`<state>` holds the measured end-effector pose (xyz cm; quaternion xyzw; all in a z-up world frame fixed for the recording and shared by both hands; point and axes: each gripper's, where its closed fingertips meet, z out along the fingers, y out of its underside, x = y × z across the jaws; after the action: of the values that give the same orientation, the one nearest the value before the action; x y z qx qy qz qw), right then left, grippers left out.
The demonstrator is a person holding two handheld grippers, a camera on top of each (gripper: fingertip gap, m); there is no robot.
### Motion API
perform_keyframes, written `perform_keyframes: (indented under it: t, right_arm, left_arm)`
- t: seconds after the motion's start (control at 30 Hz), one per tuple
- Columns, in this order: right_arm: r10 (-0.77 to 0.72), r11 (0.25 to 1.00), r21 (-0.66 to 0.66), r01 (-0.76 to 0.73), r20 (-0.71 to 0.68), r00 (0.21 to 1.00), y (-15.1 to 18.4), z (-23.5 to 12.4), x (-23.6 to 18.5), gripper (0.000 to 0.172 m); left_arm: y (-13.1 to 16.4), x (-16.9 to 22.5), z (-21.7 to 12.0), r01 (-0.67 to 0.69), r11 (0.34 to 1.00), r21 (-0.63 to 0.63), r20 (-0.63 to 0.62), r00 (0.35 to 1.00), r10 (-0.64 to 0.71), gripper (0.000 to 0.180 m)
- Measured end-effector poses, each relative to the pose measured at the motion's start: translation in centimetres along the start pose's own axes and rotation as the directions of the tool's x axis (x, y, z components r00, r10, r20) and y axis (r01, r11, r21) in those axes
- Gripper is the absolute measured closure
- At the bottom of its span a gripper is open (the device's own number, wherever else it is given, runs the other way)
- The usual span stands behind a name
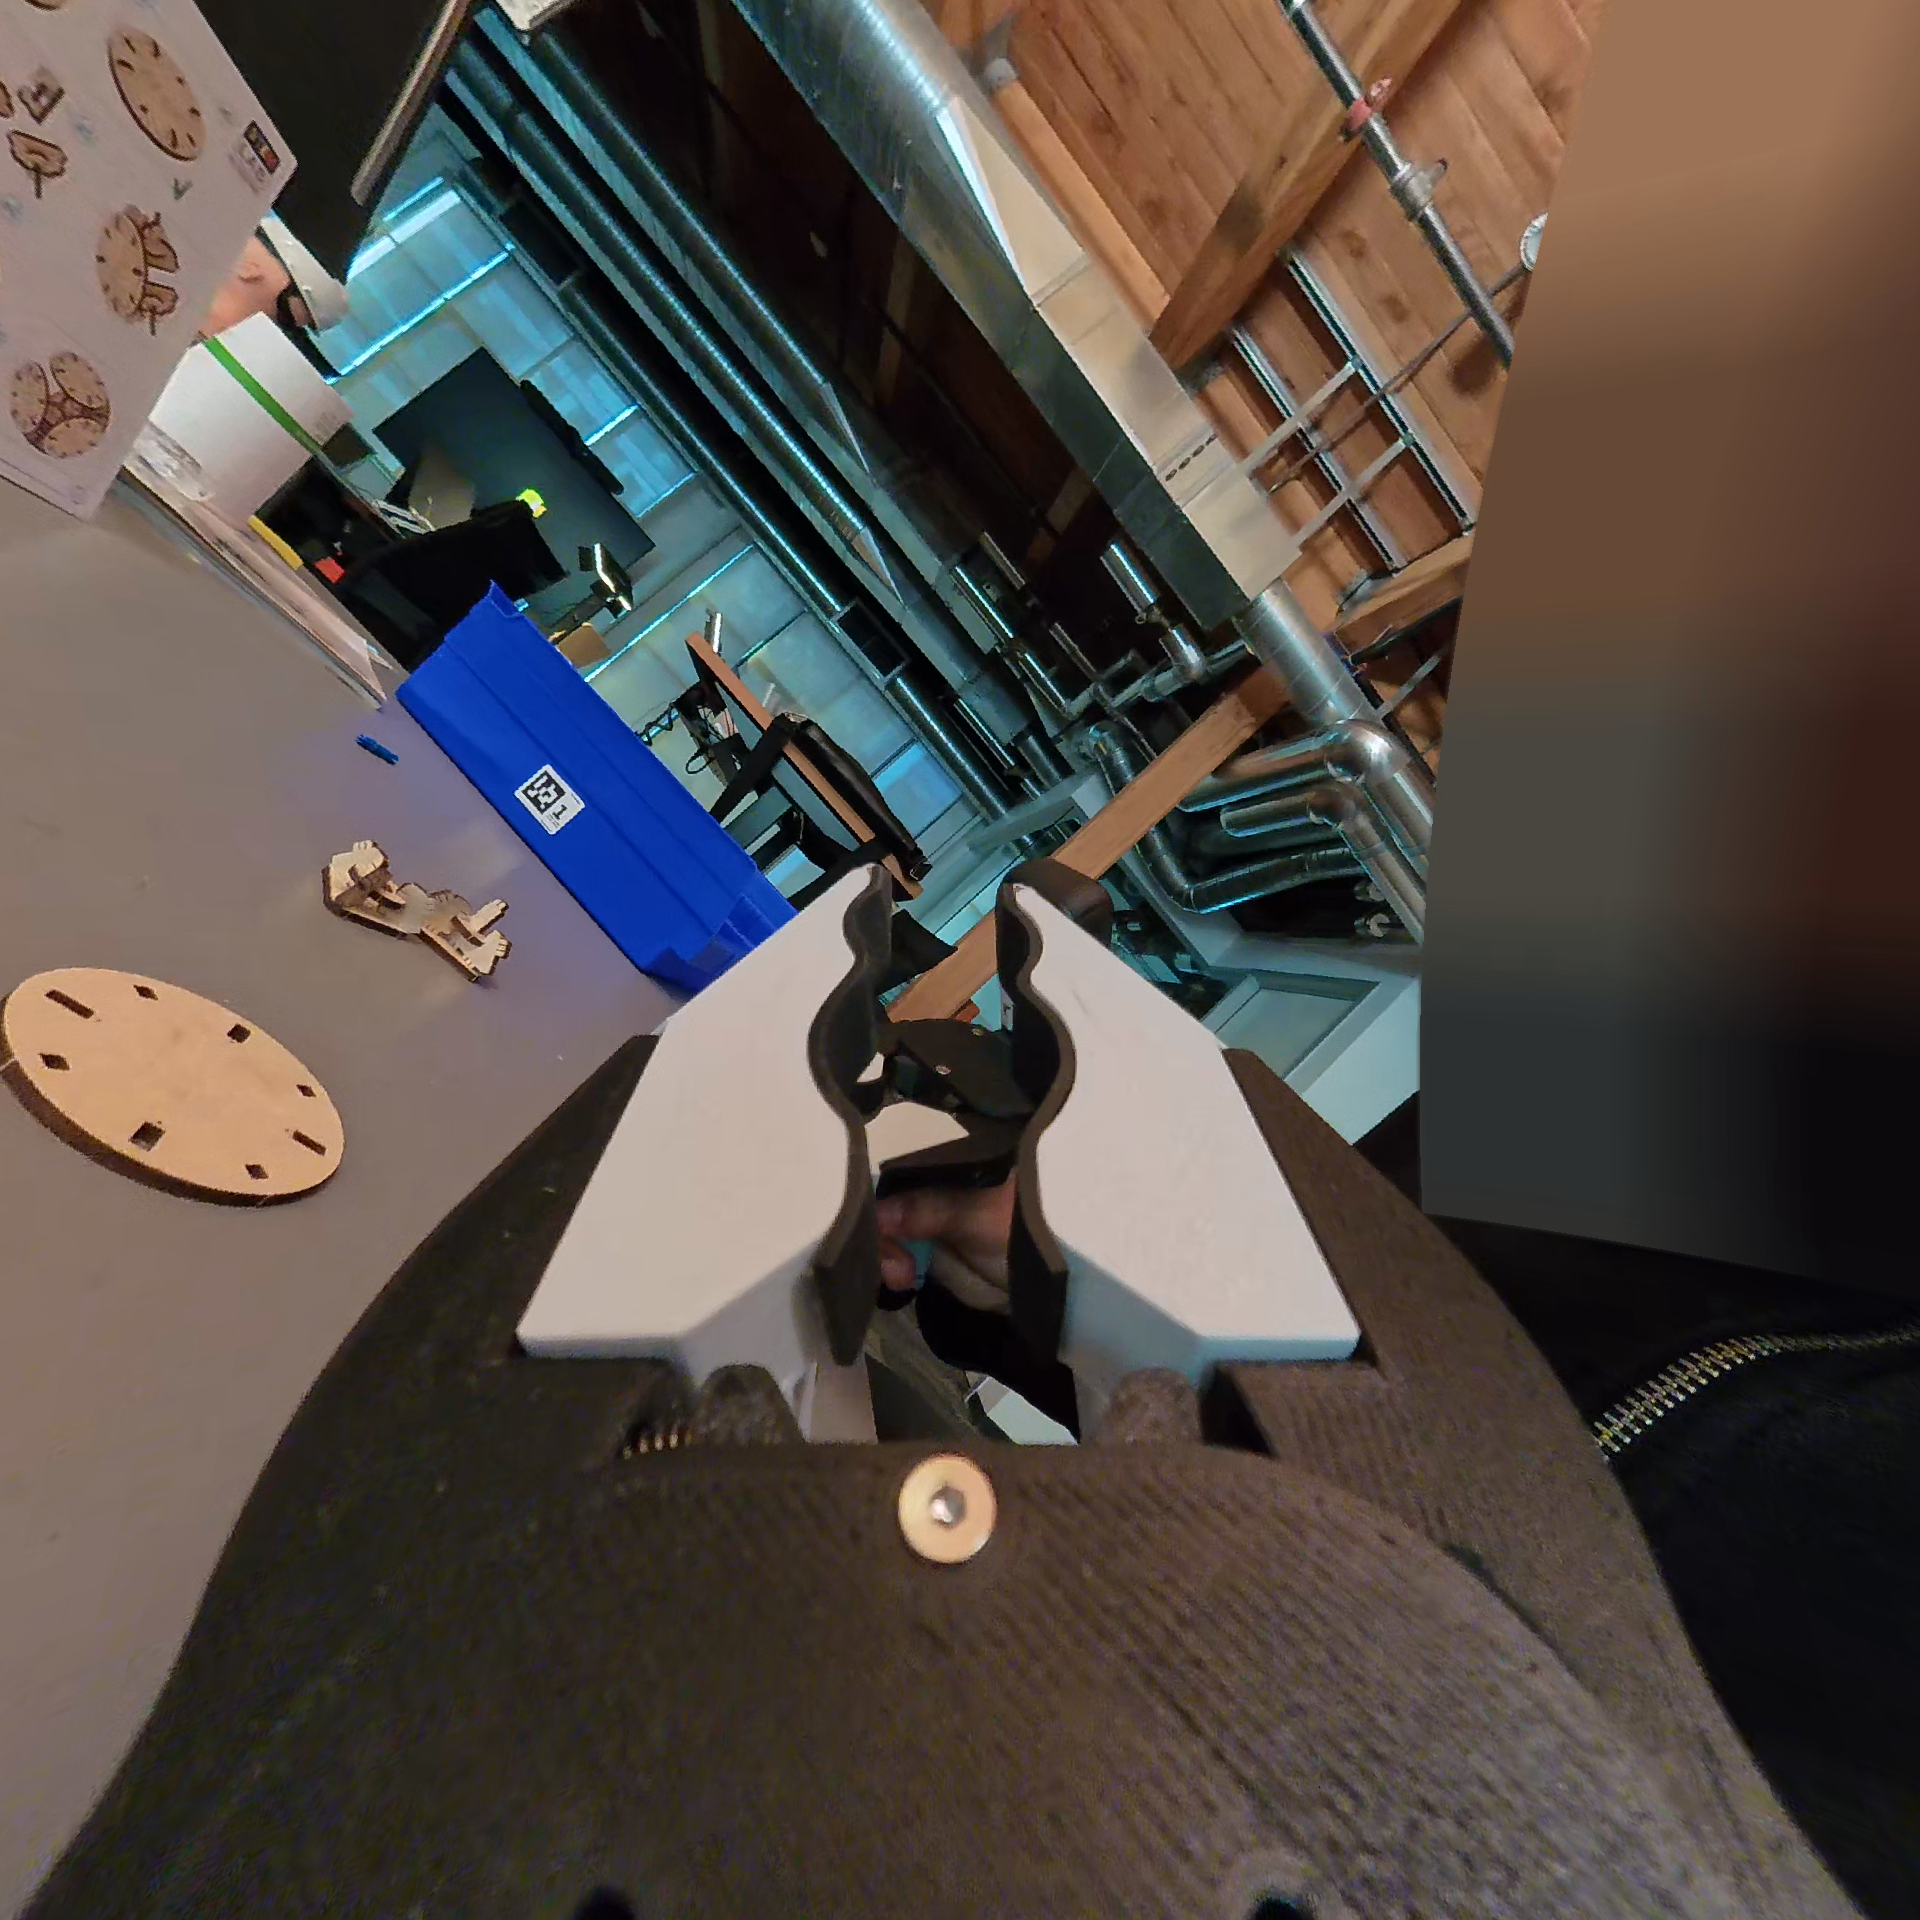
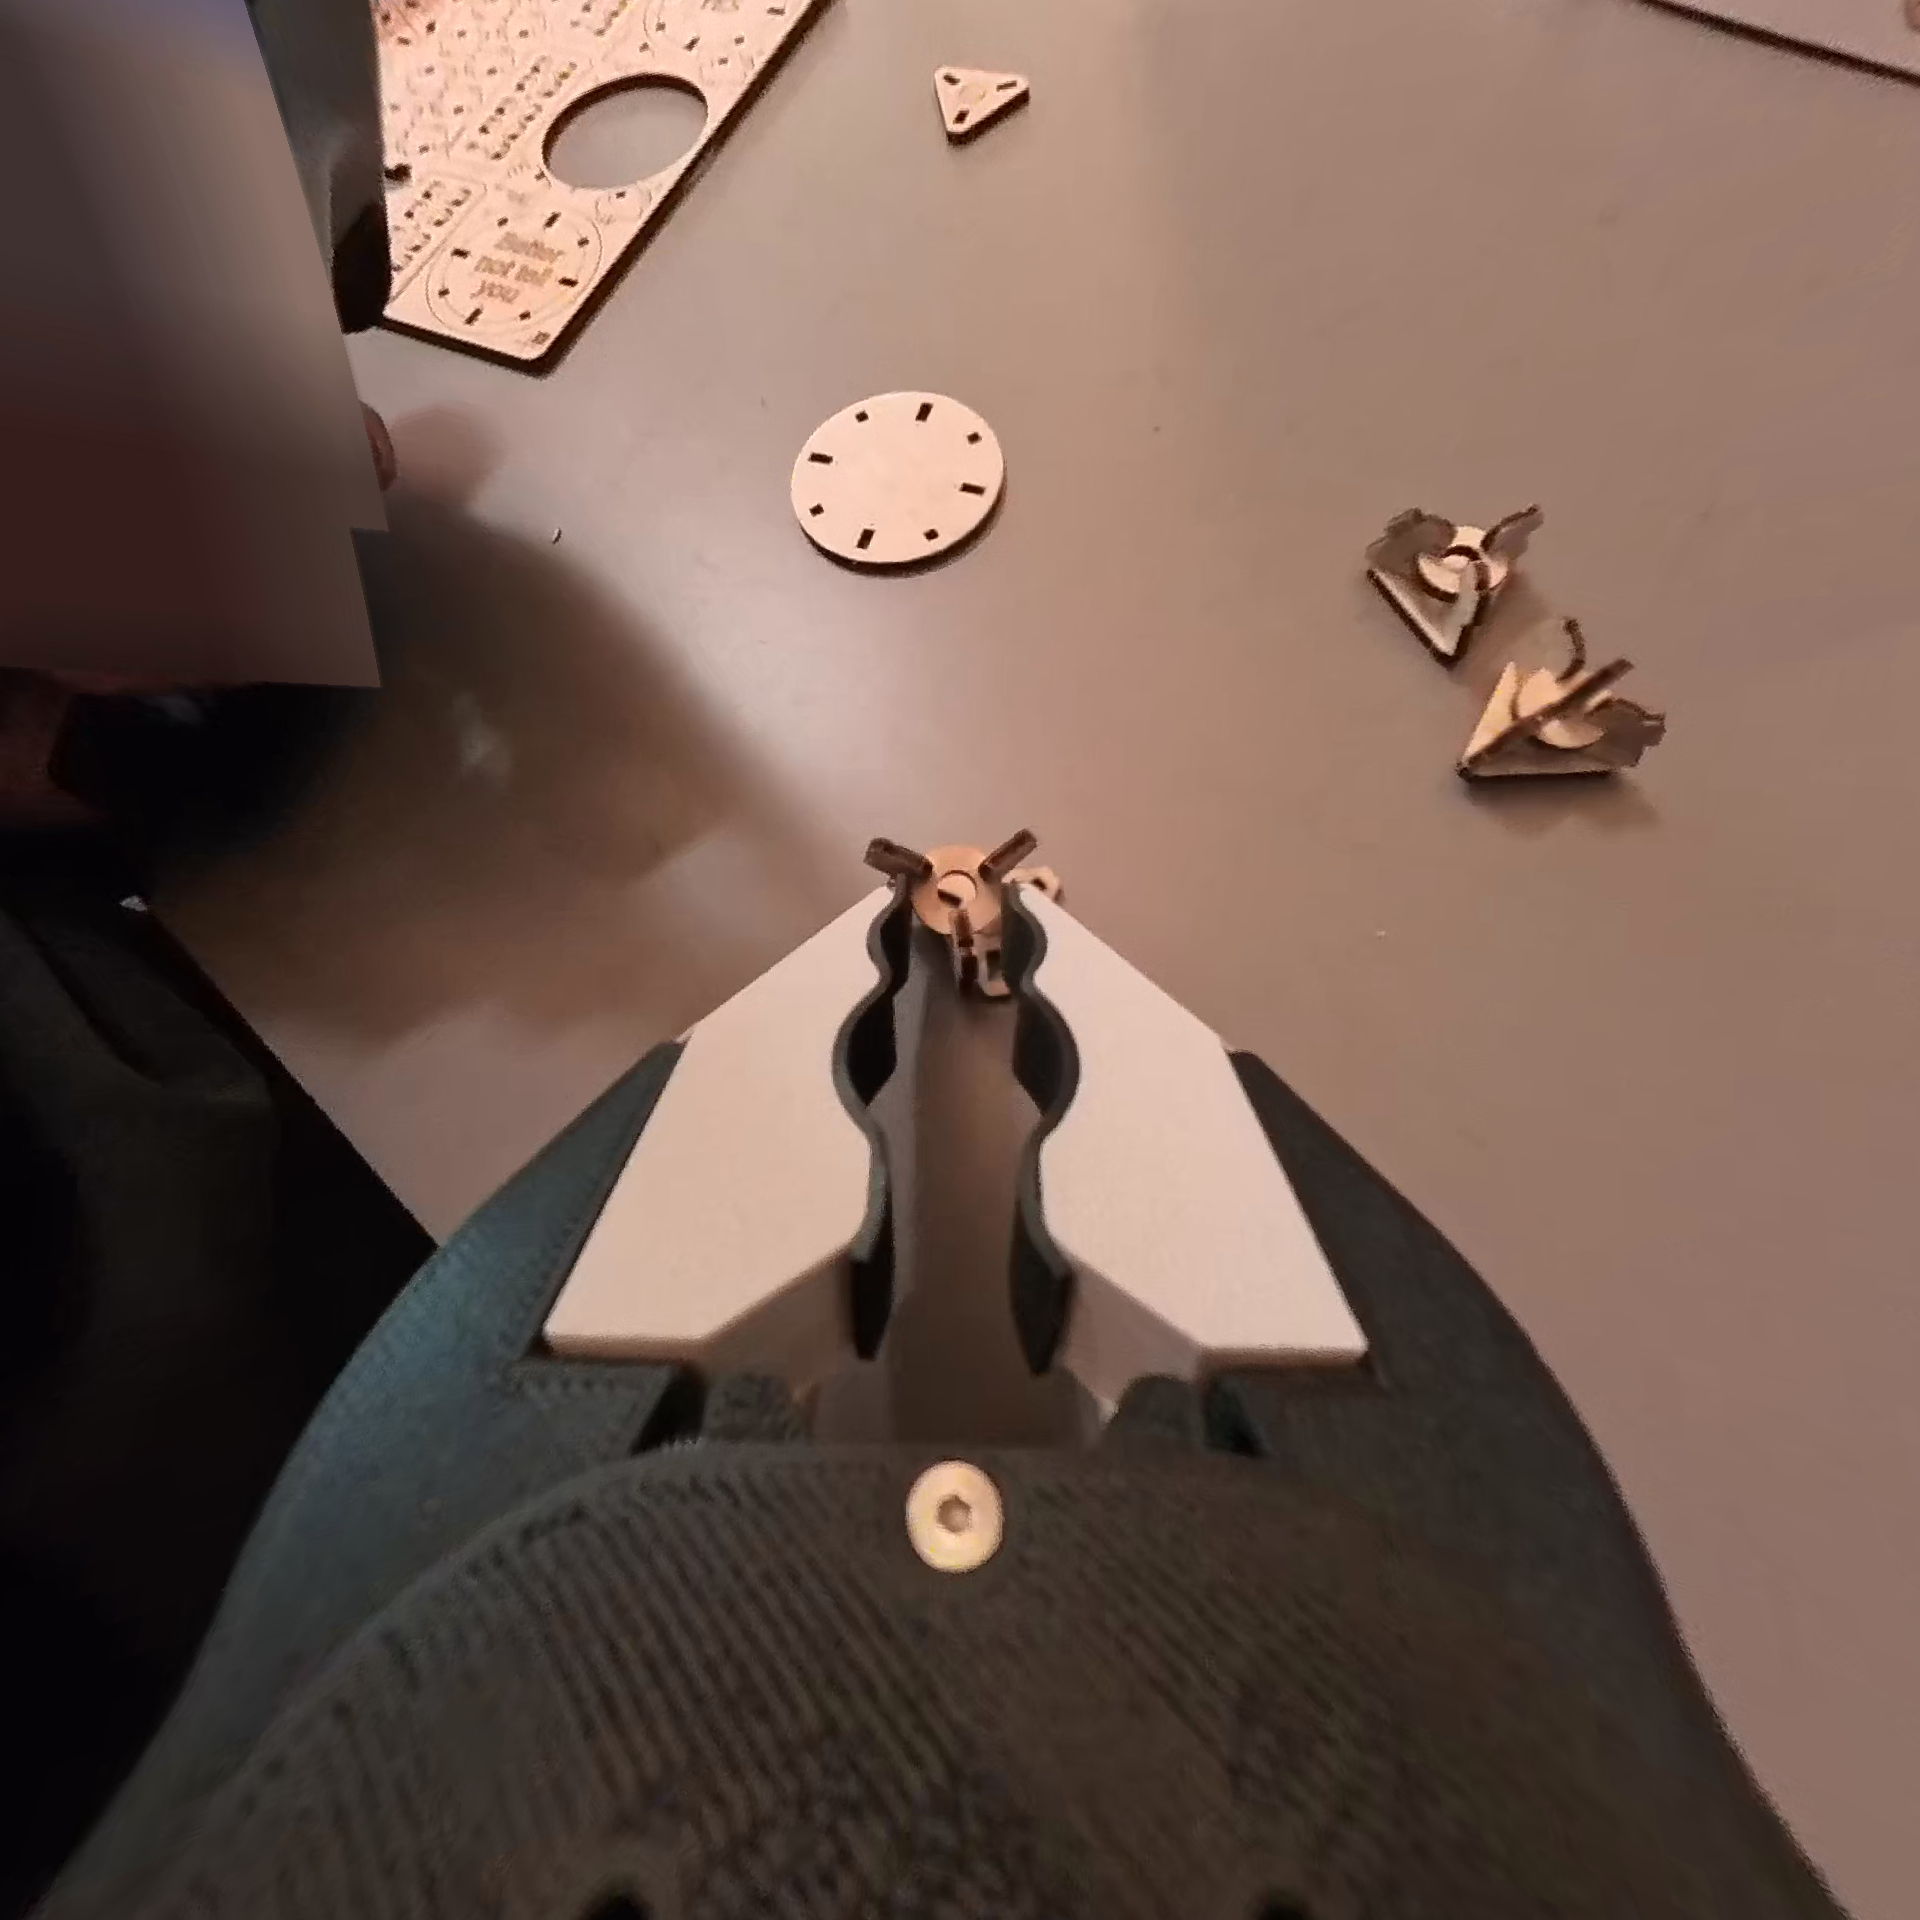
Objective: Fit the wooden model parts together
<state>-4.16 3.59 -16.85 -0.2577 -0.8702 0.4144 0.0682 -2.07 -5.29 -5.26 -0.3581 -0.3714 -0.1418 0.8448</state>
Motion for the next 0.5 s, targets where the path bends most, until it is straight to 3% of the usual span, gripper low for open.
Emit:
perform_keyframes:
  t: [0.5]
  right_arm:
    - [-0.027,0.998,-0.06,0.022,-0.074,0.997,0.29,-0.18,0.56,0.156]
  left_arm:
    - [-0.29,-0.01,-0.1,0.034,0.999,0.013,-0.02,0.999,-0.034,0.163]
